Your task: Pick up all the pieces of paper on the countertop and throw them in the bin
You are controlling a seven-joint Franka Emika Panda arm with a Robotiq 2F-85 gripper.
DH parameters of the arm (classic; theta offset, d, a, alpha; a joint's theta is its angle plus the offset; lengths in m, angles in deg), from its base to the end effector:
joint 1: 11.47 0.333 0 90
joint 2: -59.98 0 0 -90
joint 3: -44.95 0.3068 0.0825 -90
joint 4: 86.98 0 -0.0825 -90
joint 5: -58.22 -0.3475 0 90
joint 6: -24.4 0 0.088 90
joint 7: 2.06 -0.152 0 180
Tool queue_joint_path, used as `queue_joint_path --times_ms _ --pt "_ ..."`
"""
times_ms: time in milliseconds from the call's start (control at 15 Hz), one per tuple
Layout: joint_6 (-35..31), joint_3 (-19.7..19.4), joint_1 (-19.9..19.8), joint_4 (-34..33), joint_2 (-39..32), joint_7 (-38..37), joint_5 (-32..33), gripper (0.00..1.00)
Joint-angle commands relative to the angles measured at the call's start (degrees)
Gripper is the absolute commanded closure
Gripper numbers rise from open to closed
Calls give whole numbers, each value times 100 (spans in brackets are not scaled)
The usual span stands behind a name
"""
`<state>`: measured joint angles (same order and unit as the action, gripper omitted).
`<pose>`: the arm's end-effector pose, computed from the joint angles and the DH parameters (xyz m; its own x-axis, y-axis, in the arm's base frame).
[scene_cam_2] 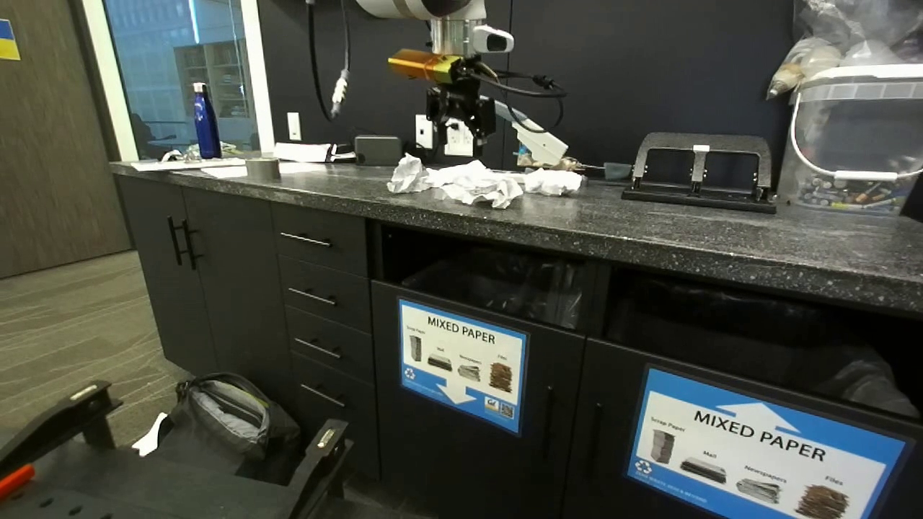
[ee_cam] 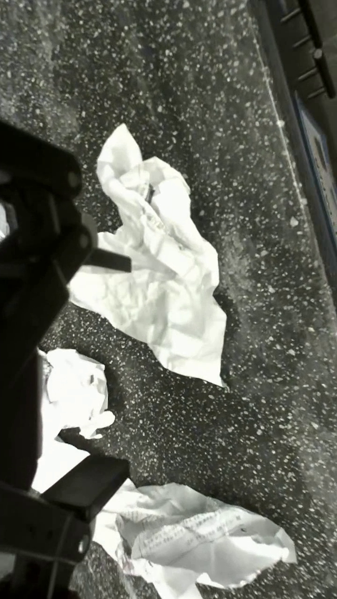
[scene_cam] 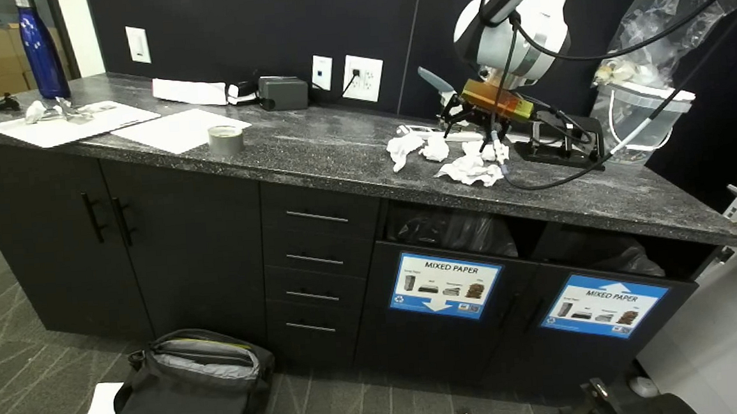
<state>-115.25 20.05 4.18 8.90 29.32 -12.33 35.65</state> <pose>0.6756 -0.0642 0.3142 0.8291 -0.4990 0.2523 -0.4730 -0.8665 -0.1595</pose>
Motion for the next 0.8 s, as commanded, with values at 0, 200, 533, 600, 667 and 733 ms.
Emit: queue_joint_path --times_ms 0,200,533,600,667,733 --pt "312 869 -997 -1036 -683 -967 612 0" --pt "524 1067 -1300 -1572 -1136 -1504 1061 0" --pt "1180 1215 -1465 -2365 -1757 -1963 1439 0" --pt "1267 1216 -1462 -2479 -1838 -1961 1544 3" --pt "1307 1211 -1444 -2555 -1913 -1999 1627 27" --pt "1377 1206 -1436 -2642 -1956 -2025 1702 27"
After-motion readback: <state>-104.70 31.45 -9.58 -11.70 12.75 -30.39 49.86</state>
